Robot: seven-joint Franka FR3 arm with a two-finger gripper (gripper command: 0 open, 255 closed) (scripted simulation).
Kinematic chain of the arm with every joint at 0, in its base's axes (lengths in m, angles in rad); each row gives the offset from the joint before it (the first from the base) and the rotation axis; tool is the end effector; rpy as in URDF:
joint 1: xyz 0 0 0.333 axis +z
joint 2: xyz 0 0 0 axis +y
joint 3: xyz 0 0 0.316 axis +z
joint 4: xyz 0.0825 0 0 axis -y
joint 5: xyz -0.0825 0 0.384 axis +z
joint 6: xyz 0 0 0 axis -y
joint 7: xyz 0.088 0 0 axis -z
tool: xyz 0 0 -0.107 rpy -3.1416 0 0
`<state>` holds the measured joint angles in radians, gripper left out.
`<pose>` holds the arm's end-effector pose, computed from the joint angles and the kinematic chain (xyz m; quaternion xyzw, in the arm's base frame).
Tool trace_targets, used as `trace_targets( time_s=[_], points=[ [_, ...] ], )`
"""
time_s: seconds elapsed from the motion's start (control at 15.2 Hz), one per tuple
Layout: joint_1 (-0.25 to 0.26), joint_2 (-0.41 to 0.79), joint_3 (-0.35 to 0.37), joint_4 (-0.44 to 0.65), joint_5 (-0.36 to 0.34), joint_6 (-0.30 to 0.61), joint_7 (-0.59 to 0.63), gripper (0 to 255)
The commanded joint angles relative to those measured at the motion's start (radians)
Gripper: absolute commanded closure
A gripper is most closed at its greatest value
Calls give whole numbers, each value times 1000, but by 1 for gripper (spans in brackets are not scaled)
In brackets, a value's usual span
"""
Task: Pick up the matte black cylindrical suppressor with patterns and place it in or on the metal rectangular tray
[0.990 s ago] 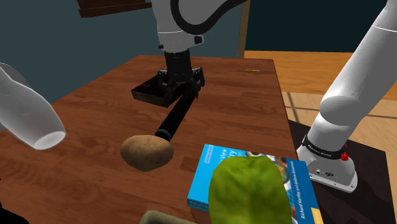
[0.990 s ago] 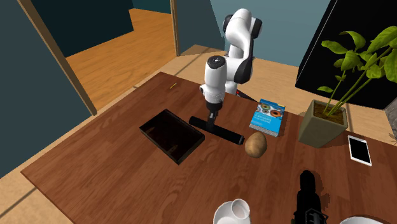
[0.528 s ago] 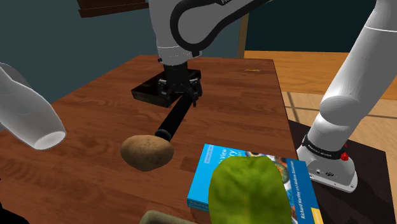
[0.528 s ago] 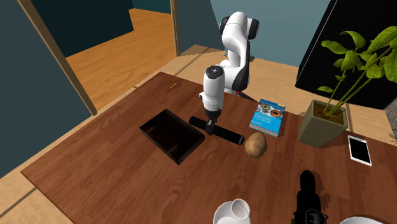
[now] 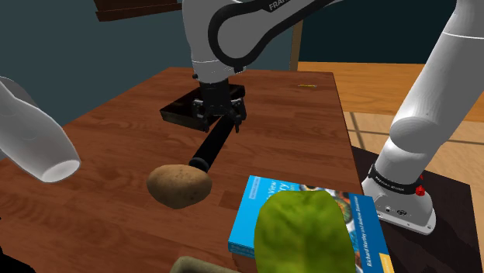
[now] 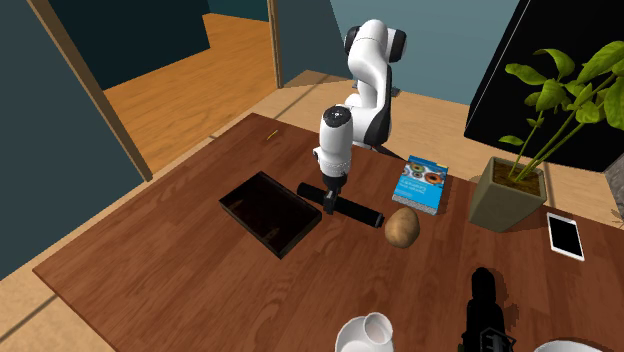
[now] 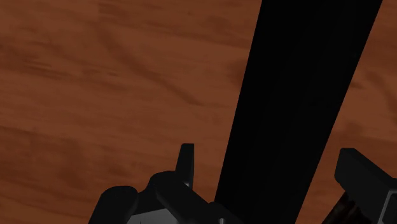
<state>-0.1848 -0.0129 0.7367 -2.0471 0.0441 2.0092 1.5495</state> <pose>0.4618 0.2885 0.4412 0.8733 -0.4868 -0.0205 0.0046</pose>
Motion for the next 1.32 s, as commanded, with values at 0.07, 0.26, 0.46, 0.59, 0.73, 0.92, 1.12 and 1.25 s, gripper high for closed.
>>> trace_targets(
  time_s=[0.07,0.26,0.46,0.59,0.73,0.92,1.12,1.25],
  points=[
    [0,0,0,0,0,0,0,255],
    [0,0,0,0,0,0,0,255],
    [0,0,0,0,0,0,0,255],
    [0,0,0,0,0,0,0,255],
    [-1,-5,-1,9,4,-13,-3,255],
    [-2,-20,-3,38,13,-53,-9,255],
    [-4,-32,-6,68,20,-92,-14,255],
    [-5,-38,-7,90,24,-119,-16,255]
  ],
)
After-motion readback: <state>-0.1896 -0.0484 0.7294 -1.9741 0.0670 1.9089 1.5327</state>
